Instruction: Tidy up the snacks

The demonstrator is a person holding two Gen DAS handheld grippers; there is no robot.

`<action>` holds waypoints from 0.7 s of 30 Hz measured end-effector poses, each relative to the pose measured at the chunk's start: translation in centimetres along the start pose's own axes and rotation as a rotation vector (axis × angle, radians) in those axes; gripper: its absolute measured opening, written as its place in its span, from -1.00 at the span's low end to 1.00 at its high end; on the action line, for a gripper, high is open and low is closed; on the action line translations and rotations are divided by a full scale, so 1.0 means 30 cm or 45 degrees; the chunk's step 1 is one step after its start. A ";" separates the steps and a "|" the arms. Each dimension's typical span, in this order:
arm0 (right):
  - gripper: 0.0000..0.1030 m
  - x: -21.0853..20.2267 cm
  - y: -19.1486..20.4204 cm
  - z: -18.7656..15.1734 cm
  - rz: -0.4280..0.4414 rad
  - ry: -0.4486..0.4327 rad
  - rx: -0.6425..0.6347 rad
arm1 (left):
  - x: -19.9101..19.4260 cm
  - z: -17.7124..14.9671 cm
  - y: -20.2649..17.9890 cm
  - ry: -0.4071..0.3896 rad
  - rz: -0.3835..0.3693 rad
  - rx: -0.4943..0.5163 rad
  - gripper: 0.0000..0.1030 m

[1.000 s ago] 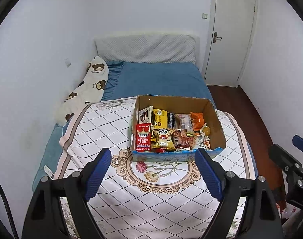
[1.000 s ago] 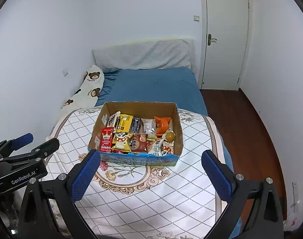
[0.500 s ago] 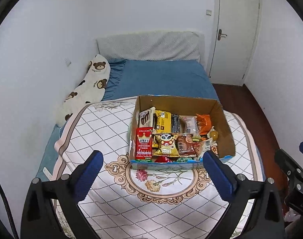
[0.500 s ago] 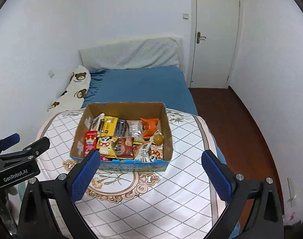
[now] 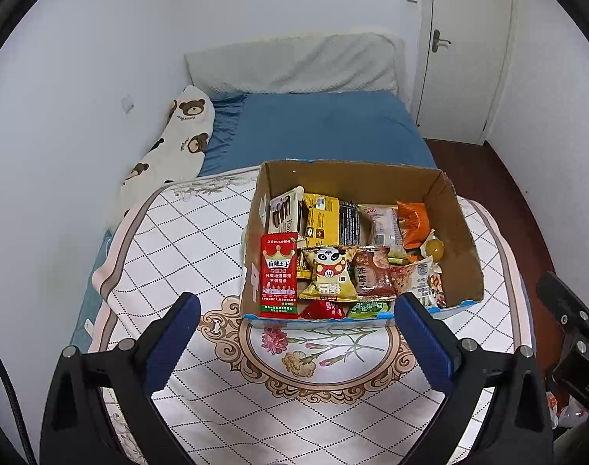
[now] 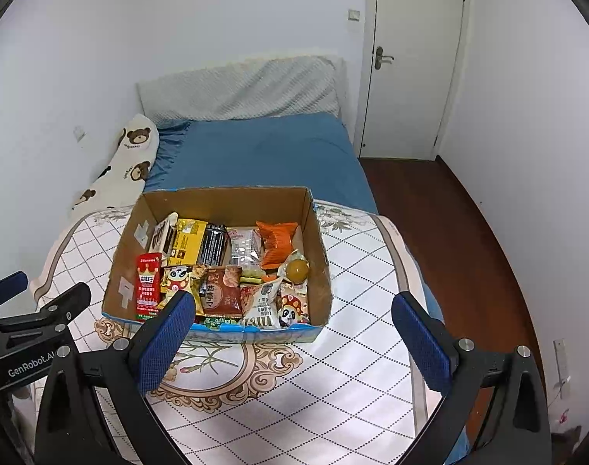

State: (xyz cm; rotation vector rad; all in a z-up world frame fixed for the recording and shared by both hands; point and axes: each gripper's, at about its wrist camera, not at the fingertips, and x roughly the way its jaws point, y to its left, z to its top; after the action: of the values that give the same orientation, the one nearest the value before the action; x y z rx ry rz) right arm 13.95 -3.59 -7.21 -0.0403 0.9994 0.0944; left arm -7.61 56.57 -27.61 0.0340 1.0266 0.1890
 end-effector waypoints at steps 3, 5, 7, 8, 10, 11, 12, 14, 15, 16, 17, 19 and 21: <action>1.00 0.032 0.002 -0.002 0.003 0.020 0.000 | 0.023 0.000 -0.004 0.012 0.006 0.002 0.99; 1.00 0.053 0.002 -0.002 0.004 0.033 0.001 | 0.035 0.000 -0.005 0.019 0.007 0.002 0.99; 1.00 0.067 0.001 -0.004 0.006 0.044 0.005 | 0.044 -0.002 -0.005 0.029 0.004 0.001 0.99; 1.00 0.071 -0.001 -0.004 0.010 0.049 0.008 | 0.047 -0.002 -0.004 0.032 0.002 0.000 0.99; 1.00 0.075 -0.001 -0.004 0.012 0.052 0.009 | 0.054 -0.003 -0.002 0.038 -0.001 -0.002 0.99; 1.00 0.078 -0.001 -0.004 0.010 0.054 0.007 | 0.055 -0.004 -0.002 0.040 -0.002 -0.002 0.99; 1.00 0.080 -0.002 -0.004 0.015 0.056 0.008 | 0.055 -0.004 -0.002 0.041 -0.004 -0.003 0.99; 1.00 0.084 -0.004 -0.003 0.026 0.064 0.010 | 0.055 -0.003 -0.004 0.043 -0.007 -0.002 0.99; 1.00 0.086 -0.004 -0.003 0.027 0.066 0.012 | 0.055 -0.003 -0.003 0.044 -0.008 -0.003 0.99; 1.00 0.087 -0.005 -0.003 0.029 0.069 0.013 | 0.054 -0.003 -0.002 0.043 -0.011 -0.005 0.99; 1.00 0.090 -0.005 -0.004 0.035 0.073 0.014 | 0.053 -0.002 -0.002 0.042 -0.012 -0.006 0.99; 1.00 0.094 -0.007 -0.004 0.048 0.083 0.020 | 0.054 -0.001 -0.004 0.041 -0.014 -0.005 0.99; 1.00 0.097 -0.007 -0.006 0.057 0.089 0.021 | 0.053 -0.001 -0.005 0.039 -0.015 -0.005 0.99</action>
State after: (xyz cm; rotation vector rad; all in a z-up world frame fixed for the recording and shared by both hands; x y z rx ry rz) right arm 15.40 -3.63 -9.75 -0.0063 1.0710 0.1267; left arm -6.80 56.71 -28.99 0.0216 1.0568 0.1814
